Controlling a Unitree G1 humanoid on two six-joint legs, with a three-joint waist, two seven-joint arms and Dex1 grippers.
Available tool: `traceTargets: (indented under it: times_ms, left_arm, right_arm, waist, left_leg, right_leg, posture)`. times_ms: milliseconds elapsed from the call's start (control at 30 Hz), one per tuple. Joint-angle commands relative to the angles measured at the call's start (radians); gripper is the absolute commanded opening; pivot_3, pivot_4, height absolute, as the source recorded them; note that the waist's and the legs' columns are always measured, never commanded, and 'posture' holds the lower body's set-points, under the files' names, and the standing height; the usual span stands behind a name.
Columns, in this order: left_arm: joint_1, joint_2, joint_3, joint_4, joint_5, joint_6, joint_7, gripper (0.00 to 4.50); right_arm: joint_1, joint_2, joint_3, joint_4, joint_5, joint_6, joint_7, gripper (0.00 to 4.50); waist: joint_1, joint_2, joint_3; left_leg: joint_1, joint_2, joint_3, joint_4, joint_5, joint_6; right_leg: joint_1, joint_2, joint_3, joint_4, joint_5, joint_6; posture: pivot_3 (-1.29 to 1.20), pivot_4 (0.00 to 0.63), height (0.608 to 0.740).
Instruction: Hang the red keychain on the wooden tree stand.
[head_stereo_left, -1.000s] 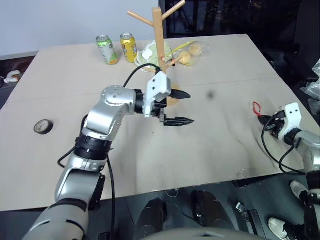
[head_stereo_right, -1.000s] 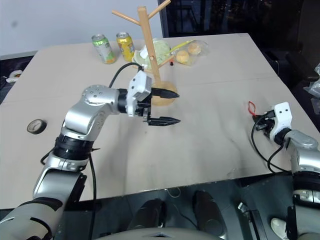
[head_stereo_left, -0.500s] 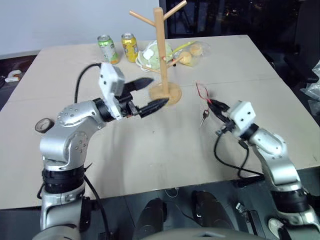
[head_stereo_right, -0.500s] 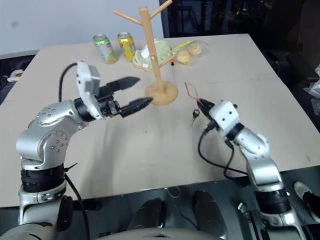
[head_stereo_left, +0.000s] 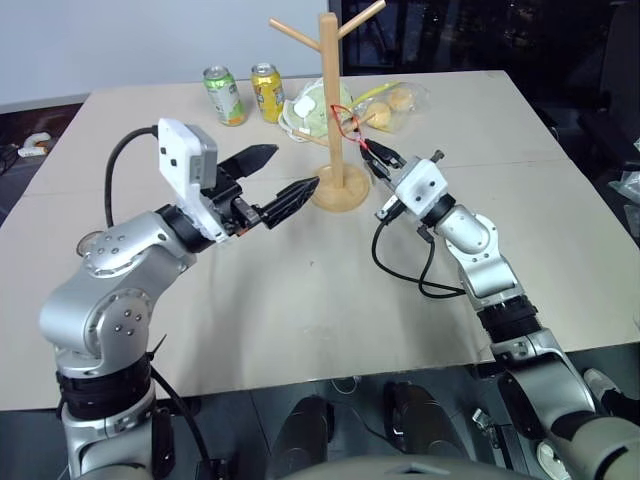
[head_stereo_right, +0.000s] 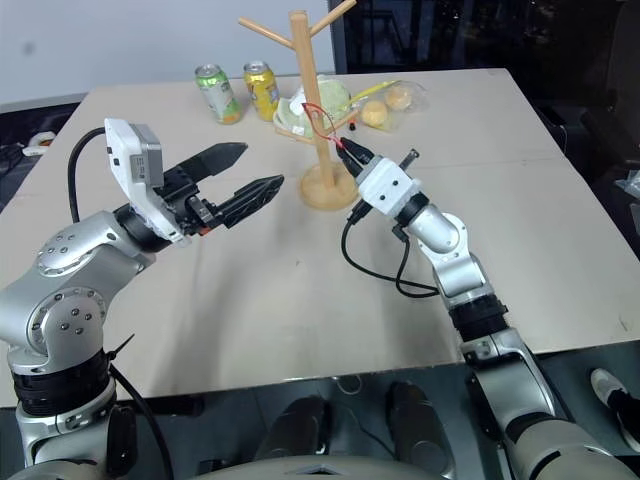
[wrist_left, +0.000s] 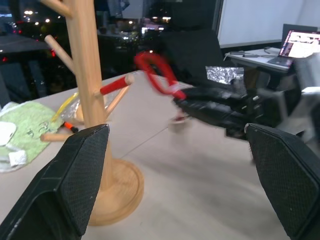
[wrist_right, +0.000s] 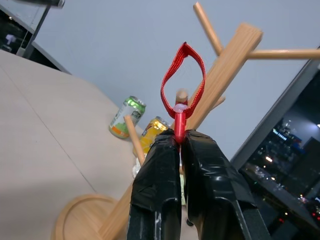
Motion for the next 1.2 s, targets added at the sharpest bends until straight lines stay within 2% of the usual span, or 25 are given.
traceTargets:
  times_ms: [33,333,733,767,800,833,933,967,1033,1067,1200]
  left_arm:
    - [-0.030,0.012,-0.006,-0.004,-0.011,-0.026,0.010,4.50]
    - [-0.037,0.019,-0.035,0.004,-0.003,-0.036,0.017,4.50]
    - [-0.059,0.037,-0.053,0.043,0.012,-0.054,0.008,4.50]
    - [-0.062,0.044,-0.056,0.051,0.018,-0.054,0.006,4.50]
    - [-0.065,0.055,-0.062,0.061,0.028,-0.050,0.003,4.50]
    - [-0.067,0.068,-0.069,0.071,0.039,-0.046,-0.001,4.50]
    - [-0.079,0.115,-0.086,0.114,0.062,-0.043,-0.027,4.50]
    - [-0.085,0.131,-0.089,0.130,0.069,-0.045,-0.040,4.50]
    - [-0.101,0.157,-0.090,0.165,0.073,-0.046,-0.064,4.50]
    - [-0.109,0.174,-0.093,0.180,0.074,-0.046,-0.083,4.50]
    - [-0.155,0.253,-0.111,0.265,0.085,-0.050,-0.180,4.50]
  right_arm:
    - [-0.062,0.018,-0.008,0.049,0.009,-0.052,-0.009,0.07]
    - [-0.127,0.041,-0.038,0.161,0.057,-0.014,0.011,0.07]
    - [-0.121,0.031,-0.036,0.126,0.108,0.124,0.098,0.07]
    - [-0.115,0.026,-0.040,0.113,0.115,0.138,0.106,0.74]
    - [-0.107,0.018,-0.045,0.095,0.123,0.154,0.115,0.92]
    - [-0.093,0.006,-0.047,0.071,0.130,0.174,0.128,1.29]
    - [-0.032,-0.058,-0.051,-0.034,0.148,0.244,0.178,2.79]
    - [-0.010,-0.083,-0.056,-0.076,0.158,0.269,0.195,3.13]
    - [0.032,-0.141,-0.071,-0.163,0.184,0.328,0.234,4.20]
    - [0.049,-0.173,-0.083,-0.206,0.204,0.361,0.257,4.47]
    - [0.088,-0.311,-0.142,-0.382,0.345,0.588,0.377,4.47]
  waist:
    - [-0.001,0.000,0.000]
    - [-0.002,0.000,0.000]
    - [-0.002,0.000,0.000]
    - [-0.002,0.000,0.000]
    - [-0.002,0.000,0.000]
    - [-0.002,0.000,0.000]
    - [0.001,0.000,0.000]
    - [0.003,0.000,0.000]
    - [0.003,0.001,0.001]
    - [0.003,0.001,0.001]
    - [0.000,0.003,0.002]
  left_leg:
    - [0.000,0.000,0.000,0.000,0.000,0.000]
    - [0.000,0.000,0.000,-0.001,0.000,0.000]
    - [-0.001,0.000,-0.001,-0.001,0.000,0.000]
    - [-0.001,0.000,-0.001,-0.001,0.000,0.000]
    - [-0.002,0.000,-0.001,-0.001,0.000,0.000]
    - [-0.002,0.000,-0.001,-0.001,0.000,0.000]
    - [-0.002,0.000,-0.002,-0.001,0.000,0.000]
    - [-0.002,0.000,-0.003,-0.001,0.000,0.000]
    - [-0.003,-0.001,-0.003,-0.001,0.000,0.000]
    - [-0.003,-0.001,-0.003,-0.001,0.000,0.000]
    - [-0.005,-0.001,-0.002,-0.001,0.000,0.000]
  right_leg:
    - [0.000,0.000,0.000,0.000,0.000,0.000]
    - [0.000,0.000,0.000,0.000,0.000,0.000]
    - [-0.001,0.000,0.000,0.000,0.000,-0.001]
    - [-0.001,0.000,-0.001,0.000,0.000,-0.001]
    - [-0.001,0.000,-0.001,0.000,0.000,-0.001]
    - [-0.002,0.000,-0.001,0.000,0.000,-0.001]
    - [-0.002,0.000,-0.002,0.000,0.000,-0.001]
    - [-0.002,0.000,-0.002,-0.001,0.000,-0.001]
    - [-0.002,-0.001,-0.003,-0.001,0.000,0.000]
    - [-0.002,-0.001,-0.003,-0.001,0.000,0.000]
    - [-0.004,-0.001,-0.002,-0.001,0.000,0.000]
  posture:
    - [0.00,0.150,0.740]
    - [0.00,0.150,0.740]
    - [0.00,0.150,0.740]
    - [0.00,0.150,0.740]
    - [0.00,0.150,0.740]
    - [0.00,0.150,0.740]
    - [0.00,0.150,0.740]
    - [0.00,0.150,0.740]
    - [0.00,0.150,0.740]
    - [0.00,0.150,0.740]
    - [0.00,0.150,0.740]
